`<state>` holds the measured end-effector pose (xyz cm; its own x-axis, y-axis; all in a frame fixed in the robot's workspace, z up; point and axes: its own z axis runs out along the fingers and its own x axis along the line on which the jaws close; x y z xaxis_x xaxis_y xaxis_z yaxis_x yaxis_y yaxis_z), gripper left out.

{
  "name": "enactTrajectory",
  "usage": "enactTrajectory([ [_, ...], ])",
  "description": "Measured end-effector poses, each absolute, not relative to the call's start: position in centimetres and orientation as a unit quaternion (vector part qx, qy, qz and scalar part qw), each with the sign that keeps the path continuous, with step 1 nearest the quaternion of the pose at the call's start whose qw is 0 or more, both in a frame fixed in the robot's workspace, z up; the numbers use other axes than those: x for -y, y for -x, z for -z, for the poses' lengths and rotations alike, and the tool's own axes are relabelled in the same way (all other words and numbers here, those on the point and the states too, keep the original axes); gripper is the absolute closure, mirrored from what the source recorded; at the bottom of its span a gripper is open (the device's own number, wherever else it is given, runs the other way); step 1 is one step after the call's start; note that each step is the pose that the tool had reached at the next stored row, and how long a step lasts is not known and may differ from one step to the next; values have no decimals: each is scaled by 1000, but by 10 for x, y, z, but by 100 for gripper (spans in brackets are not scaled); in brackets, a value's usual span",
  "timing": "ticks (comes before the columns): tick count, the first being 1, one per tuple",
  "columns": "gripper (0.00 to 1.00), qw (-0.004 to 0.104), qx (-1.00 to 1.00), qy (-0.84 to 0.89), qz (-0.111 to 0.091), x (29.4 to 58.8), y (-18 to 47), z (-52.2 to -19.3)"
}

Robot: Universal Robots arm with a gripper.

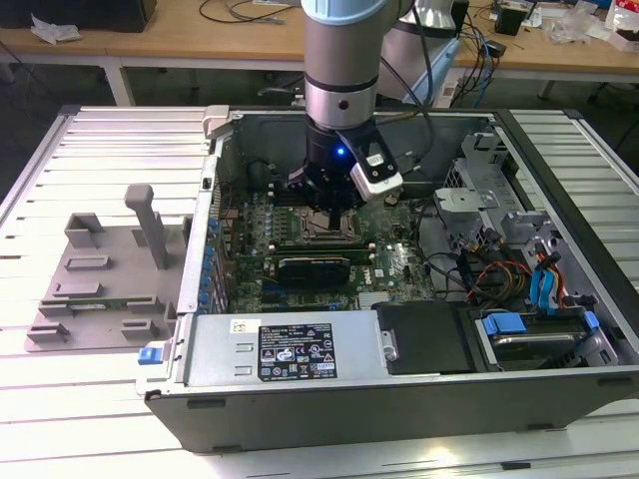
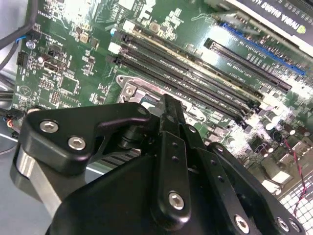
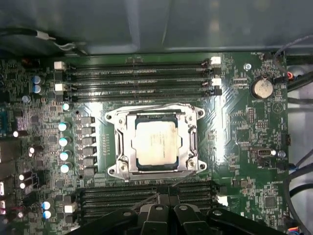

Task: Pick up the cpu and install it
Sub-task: 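Install the second cpu locking lever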

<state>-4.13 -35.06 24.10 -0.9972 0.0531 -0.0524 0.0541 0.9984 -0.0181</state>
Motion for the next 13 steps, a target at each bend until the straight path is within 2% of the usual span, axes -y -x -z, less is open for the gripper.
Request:
enactTrajectory([
  [13, 89, 26, -999, -27, 9, 357, 64, -238],
])
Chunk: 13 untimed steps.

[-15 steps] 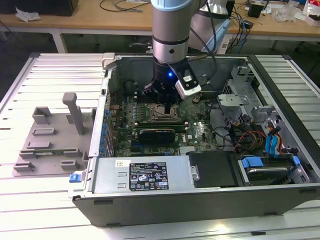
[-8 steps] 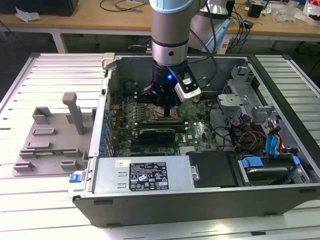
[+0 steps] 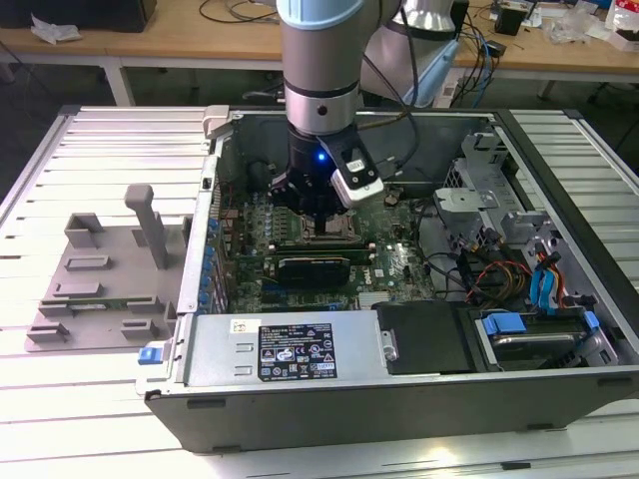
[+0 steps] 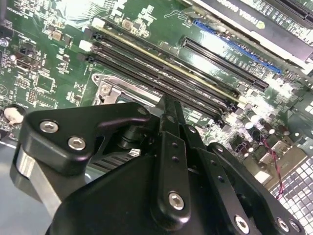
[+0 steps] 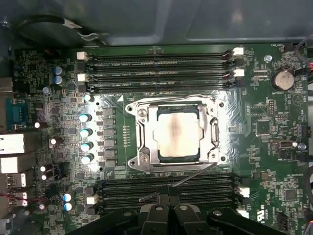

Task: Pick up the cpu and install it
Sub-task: 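Install the second cpu locking lever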

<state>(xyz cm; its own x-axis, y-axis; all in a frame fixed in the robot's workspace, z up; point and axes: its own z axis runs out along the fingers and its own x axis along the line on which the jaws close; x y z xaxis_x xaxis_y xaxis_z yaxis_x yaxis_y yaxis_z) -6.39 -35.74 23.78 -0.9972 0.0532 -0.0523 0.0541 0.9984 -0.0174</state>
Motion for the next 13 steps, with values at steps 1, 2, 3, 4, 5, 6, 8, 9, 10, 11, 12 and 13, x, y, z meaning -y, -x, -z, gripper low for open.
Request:
enactTrajectory([
  [1, 89, 26, -999, -27, 9, 358, 65, -236],
  [2, 89, 26, -999, -27, 9, 358, 65, -235],
  [3, 89, 26, -999, -27, 9, 359, 67, -235],
  [4, 89, 26, -999, -27, 9, 361, 68, -234],
  [5, 89, 26, -999, -27, 9, 362, 69, -234],
  [6, 89, 26, -999, -27, 9, 363, 71, -234],
  [8, 89, 26, -999, -27, 3, 364, 71, -233],
  [9, 89, 26, -999, -27, 1, 364, 72, -233],
  [10, 89, 25, -999, -27, -8, 364, 72, -233],
  [11, 89, 25, -999, -27, -13, 364, 72, -233],
  [12, 89, 25, -999, -27, -15, 364, 72, -233],
  [13, 89, 25, -999, -28, -18, 364, 72, -233],
])
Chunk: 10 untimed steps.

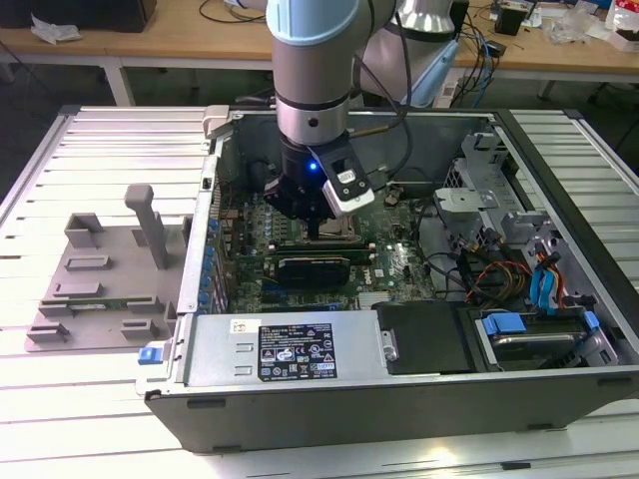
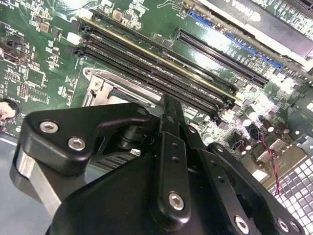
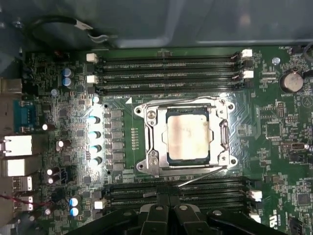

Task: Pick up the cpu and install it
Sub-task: 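Install the second cpu locking lever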

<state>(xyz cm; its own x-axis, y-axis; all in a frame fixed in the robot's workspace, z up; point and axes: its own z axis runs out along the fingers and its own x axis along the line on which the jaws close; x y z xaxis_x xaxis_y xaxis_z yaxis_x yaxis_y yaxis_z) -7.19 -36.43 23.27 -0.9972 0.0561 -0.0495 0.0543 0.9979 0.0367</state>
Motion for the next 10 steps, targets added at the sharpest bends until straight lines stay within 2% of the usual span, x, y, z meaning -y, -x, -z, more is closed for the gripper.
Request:
enactTrajectory([
  [10, 89, 25, -999, -28, -19, 365, 76, -222],
])
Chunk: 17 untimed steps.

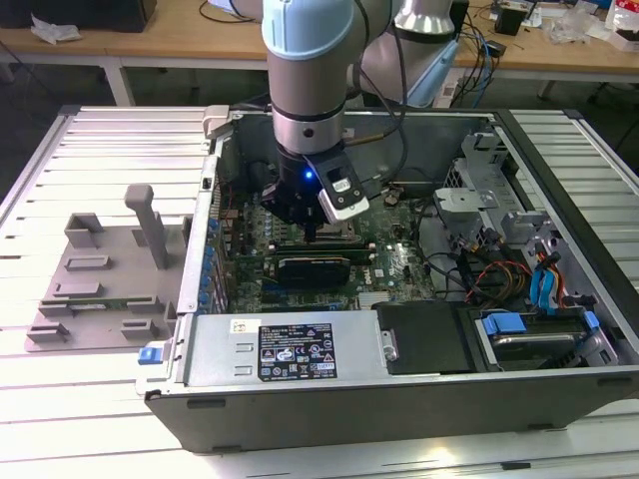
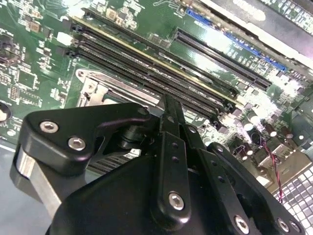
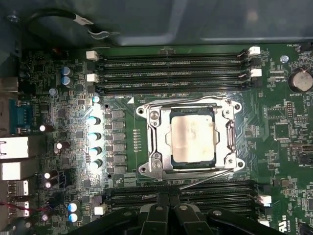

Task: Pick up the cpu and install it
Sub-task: 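Install the second cpu locking lever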

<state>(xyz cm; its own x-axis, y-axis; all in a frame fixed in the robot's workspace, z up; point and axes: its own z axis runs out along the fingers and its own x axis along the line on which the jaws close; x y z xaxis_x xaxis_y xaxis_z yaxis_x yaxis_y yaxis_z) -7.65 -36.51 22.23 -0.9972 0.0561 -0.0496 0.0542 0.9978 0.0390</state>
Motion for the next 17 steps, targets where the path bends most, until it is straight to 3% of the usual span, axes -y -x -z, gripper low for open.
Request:
enactTrajectory([
  [2, 89, 25, -999, -28, -19, 365, 80, -220],
  [5, 89, 25, -999, -28, -37, 365, 81, -218],
  [13, 89, 24, -998, -28, -41, 365, 84, -209],
  [17, 89, 24, -998, -29, -59, 366, 85, -206],
])
